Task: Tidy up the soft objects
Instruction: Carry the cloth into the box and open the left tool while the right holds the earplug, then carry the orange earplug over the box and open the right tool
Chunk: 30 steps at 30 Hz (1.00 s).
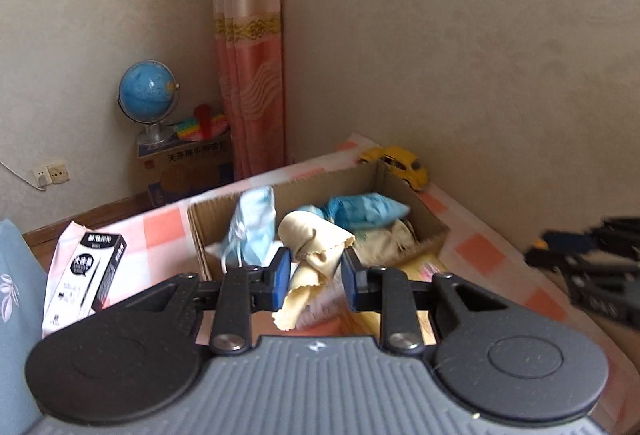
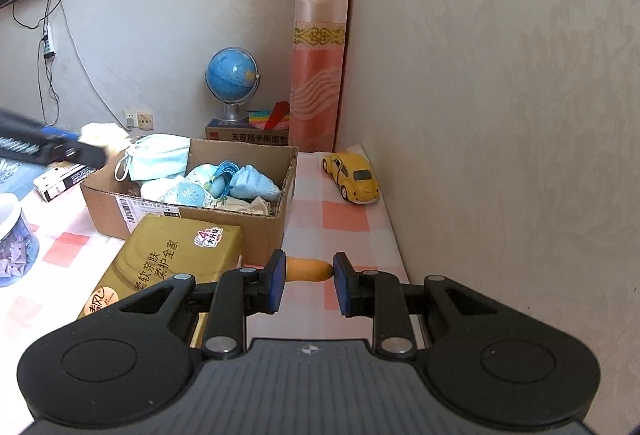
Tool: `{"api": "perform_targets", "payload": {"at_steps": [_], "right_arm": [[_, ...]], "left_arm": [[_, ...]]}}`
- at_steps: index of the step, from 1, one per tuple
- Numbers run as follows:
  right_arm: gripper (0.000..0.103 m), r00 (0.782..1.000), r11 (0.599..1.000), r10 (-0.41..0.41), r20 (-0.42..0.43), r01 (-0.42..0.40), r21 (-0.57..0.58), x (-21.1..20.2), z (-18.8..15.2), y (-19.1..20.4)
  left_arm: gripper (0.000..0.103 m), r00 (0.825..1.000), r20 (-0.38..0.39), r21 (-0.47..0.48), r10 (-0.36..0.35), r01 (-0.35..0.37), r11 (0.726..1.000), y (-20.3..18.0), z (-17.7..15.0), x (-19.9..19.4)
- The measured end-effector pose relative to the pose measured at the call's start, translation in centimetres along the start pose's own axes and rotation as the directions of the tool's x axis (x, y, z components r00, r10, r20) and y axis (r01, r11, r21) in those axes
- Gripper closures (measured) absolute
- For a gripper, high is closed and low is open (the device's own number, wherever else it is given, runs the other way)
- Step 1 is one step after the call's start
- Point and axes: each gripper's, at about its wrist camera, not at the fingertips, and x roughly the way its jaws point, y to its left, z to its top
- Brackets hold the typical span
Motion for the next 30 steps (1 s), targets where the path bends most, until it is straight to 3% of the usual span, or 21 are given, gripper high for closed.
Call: {"api": "perform_targets", "payload": {"at_steps": [2,4,9,12,15,24,30], "right_arm": [[0.073,1.000,1.000,0.002,0.002,-0.002,0.005,-0.1,0.0,0.0],[0.073,1.000,1.000,0.004,0.003,-0.004,0.004,0.0,0.1,0.2],[0.073,1.000,1.000,0.015,0.007,-0.015,-0.009,-0.2,0.1,0.5],[0.073,1.000,1.000,0.024,0.005,-0.024,-0.017,-0.1,0.3,0.9],[0.073,0.999,0.999,0.035,0.000,-0.035,-0.030,0.0,0.6,1.3],[0.073,0.996,0.993,0.084,-0.021,-0.086,-0.080,0.9,2.1,3.3],[0.073,0.993,0.983,0.115,-0.021,-0.116,-0.143,2.2,4.4,5.3]], "left_arm": [[0.074,1.000,0.009,0.009,0.013,-0.013,1.000,0.1,0.5,0.9],[0.064,0.999,0.005,0.003,0.050,-0.050,0.999,0.3,0.6,1.8],[0.013,0.995,0.032,-0.010,0.096,-0.095,0.995,0.7,-0.2,1.3],[0.005,0.992,0.061,-0.025,0.110,-0.109,0.994,0.8,-1.2,-0.5],[0.001,0.992,0.069,-0.041,0.107,-0.104,0.994,0.7,-2.6,-2.2],[0.000,0.986,0.068,-0.061,0.155,-0.151,0.987,-0.8,-6.5,-4.9],[0.000,0.975,0.097,-0.027,0.197,-0.196,0.980,-1.8,-8.3,-5.7]]}}
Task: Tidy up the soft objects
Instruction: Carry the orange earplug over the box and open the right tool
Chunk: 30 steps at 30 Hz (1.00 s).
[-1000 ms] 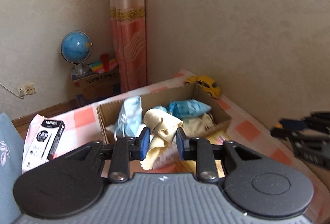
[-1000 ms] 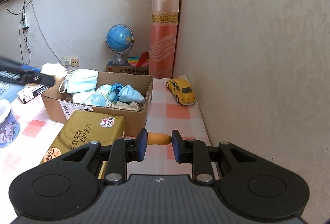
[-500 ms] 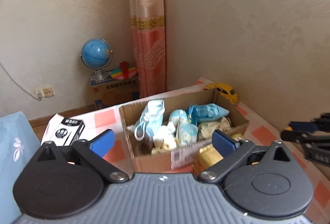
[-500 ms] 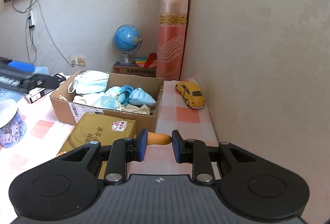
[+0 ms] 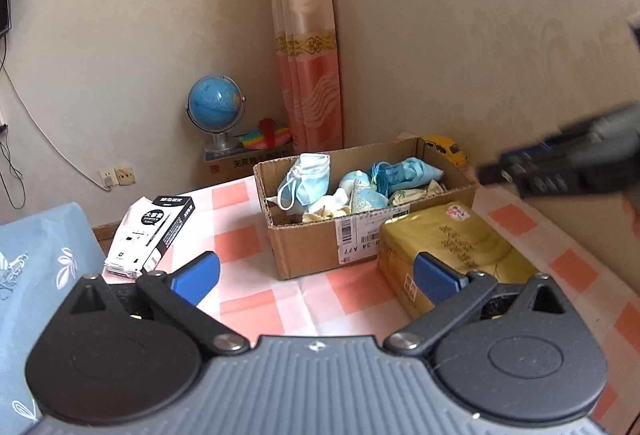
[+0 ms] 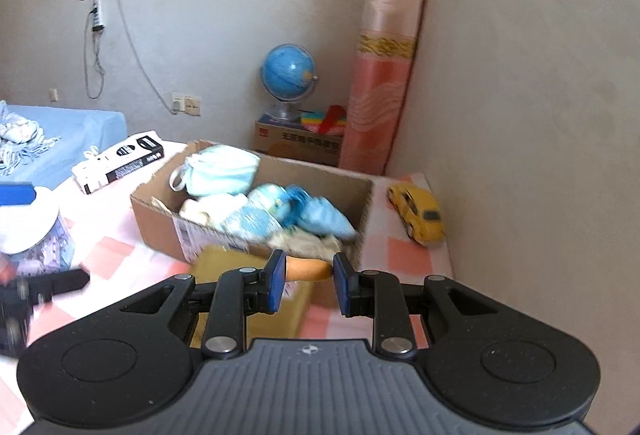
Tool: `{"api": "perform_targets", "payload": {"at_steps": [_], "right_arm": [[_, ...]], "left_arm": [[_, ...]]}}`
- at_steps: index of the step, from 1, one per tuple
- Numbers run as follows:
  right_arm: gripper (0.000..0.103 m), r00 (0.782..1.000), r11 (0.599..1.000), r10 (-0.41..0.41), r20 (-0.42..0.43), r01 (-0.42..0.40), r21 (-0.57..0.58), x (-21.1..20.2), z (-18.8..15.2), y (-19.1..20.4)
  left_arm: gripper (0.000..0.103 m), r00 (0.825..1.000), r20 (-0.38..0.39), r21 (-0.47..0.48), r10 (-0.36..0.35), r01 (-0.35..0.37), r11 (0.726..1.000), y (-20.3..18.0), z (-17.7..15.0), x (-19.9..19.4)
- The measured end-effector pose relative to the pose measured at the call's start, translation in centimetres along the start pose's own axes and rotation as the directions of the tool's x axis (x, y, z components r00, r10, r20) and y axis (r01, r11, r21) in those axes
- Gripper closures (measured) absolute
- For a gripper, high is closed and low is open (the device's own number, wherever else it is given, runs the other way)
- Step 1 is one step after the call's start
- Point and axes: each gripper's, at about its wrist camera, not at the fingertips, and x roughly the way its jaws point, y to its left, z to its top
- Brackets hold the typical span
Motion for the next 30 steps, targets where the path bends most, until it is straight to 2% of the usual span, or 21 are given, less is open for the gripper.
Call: {"api": "perform_targets", "payload": {"at_steps": [4,12,13,14,15,17,19,23,30], "right_arm": [[0.073,1.000,0.999,0.020,0.003,-0.020,-0.032,1.5,2.1,1.0],[0.072,0.998,0.998,0.057,-0.022,-0.057,-0.022,5.8,5.0,2.1],[0.066,0.998,0.998,0.058,-0.032,-0.059,-0.018,6.3,5.2,2.1],[0.052,0.997,0.998,0.061,-0.042,-0.062,-0.016,6.6,5.3,2.1],[0.045,0.997,0.998,0.056,-0.050,-0.056,-0.012,6.8,5.4,2.2],[0.016,0.998,0.999,0.036,-0.053,-0.037,-0.004,6.9,5.4,2.3],[0.007,0.999,1.000,0.031,-0.040,-0.031,0.007,6.3,5.2,2.3],[0.000,0.998,0.999,0.032,-0.045,-0.031,0.026,4.2,4.7,2.3],[0.000,0.989,0.992,-0.064,-0.136,0.077,0.095,0.1,3.0,2.4]], "left_arm": [[0.000,1.000,-0.002,-0.011,-0.017,0.017,1.000,0.2,-0.6,-0.5],[0.000,1.000,-0.009,-0.041,0.021,-0.021,0.999,1.2,-0.9,-1.4],[0.000,1.000,-0.008,-0.045,0.025,-0.026,0.999,1.4,-0.9,-1.5],[0.000,1.000,-0.006,-0.050,0.029,-0.029,0.998,1.5,-1.0,-1.7],[0.000,1.000,-0.006,-0.054,0.031,-0.031,0.998,1.7,-1.0,-1.7],[0.001,1.000,-0.001,-0.060,0.031,-0.031,0.998,1.8,-0.9,-1.9],[0.000,1.000,0.004,-0.065,0.029,-0.028,0.997,1.9,-0.8,-2.1],[0.001,0.999,-0.017,-0.073,0.049,-0.050,0.996,1.8,-0.2,-2.1],[0.000,0.994,-0.086,-0.102,0.068,-0.077,0.992,1.7,1.3,-2.2]]}}
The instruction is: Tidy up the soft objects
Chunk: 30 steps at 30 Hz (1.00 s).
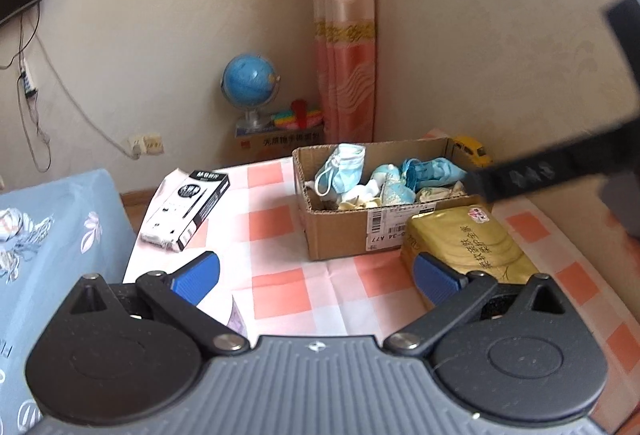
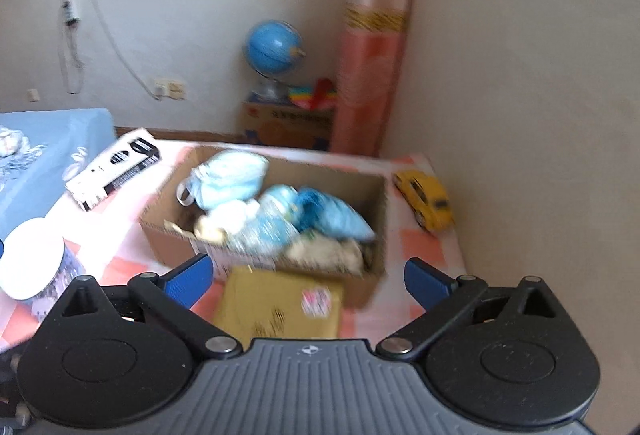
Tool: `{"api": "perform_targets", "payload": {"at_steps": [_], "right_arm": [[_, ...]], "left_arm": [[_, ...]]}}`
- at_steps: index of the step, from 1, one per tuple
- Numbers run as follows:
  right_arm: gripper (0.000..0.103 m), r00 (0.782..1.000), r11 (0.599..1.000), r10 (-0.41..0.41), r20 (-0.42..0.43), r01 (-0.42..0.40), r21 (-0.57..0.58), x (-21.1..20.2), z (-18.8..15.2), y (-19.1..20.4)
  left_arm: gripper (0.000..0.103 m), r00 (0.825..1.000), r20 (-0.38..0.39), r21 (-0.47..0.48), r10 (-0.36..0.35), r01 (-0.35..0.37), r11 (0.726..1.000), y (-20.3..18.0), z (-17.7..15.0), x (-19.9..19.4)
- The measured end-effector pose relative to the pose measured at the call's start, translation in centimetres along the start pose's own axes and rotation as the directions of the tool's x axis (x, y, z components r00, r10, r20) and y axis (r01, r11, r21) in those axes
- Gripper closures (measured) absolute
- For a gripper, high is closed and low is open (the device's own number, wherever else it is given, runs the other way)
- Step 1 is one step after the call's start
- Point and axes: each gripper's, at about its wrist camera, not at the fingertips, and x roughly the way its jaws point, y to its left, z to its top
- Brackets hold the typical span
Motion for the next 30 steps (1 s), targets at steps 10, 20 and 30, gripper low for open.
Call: {"api": "perform_targets", "payload": {"at_steps": [10,20,30], "right_arm": [[0.000,0.996,0.992,-0.087,-0.020,0.088,0.085,-5.6,-2.3,0.4],[0.000,0.997,0.990,-0.082,0.012,0.080,0.120,-7.5,-2.3,0.2],[0.000,0.997,0.989,-0.077,0.017,0.074,0.124,-7.9,-2.5,0.2]], "left_arm": [[0.000,0.996,-0.052,-0.022,0.066,-0.067,0.997,0.2,3.2,-0.7],[0.000,0.997,-0.045,-0.026,0.064,-0.066,0.998,-0.1,3.5,-1.4],[0.000,0.997,-0.047,-0.022,0.059,-0.060,0.998,-0.5,3.6,-1.7]]}}
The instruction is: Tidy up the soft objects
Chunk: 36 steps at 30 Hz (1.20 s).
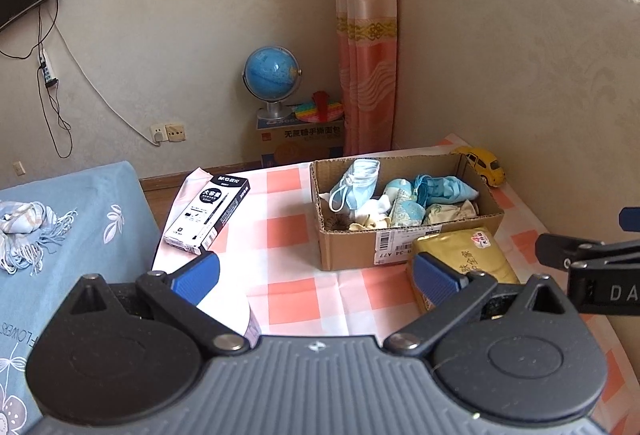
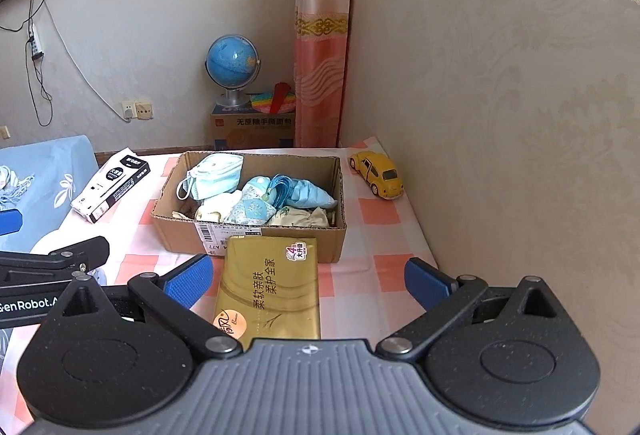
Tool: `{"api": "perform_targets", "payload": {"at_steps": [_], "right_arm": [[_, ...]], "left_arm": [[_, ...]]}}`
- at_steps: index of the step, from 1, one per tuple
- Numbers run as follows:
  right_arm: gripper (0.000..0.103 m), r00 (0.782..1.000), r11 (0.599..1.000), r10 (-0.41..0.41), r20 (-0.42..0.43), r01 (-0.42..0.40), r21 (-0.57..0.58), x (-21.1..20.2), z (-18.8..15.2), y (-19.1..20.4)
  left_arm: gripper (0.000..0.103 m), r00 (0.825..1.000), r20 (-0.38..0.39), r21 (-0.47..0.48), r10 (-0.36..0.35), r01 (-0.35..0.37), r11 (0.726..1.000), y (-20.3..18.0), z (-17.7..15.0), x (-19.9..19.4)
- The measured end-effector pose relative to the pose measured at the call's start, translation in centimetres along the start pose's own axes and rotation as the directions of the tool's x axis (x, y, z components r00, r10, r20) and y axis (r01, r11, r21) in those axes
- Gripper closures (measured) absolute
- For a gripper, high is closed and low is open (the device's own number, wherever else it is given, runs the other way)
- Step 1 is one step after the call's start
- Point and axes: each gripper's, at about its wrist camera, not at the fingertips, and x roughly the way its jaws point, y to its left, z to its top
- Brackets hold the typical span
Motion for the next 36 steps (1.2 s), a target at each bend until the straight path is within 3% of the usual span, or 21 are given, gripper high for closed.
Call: {"api": "perform_targets", "payload": {"at_steps": [36], "right_arm": [[0.000,1.000,1.000,-0.007,-0.002,0.007,0.016,-0.08,-0.43,-0.40]], "left_arm": [[0.000,1.000,0.001,0.010,-0.004,0.004,1.000,-0.32,0.09,-0.06]]}}
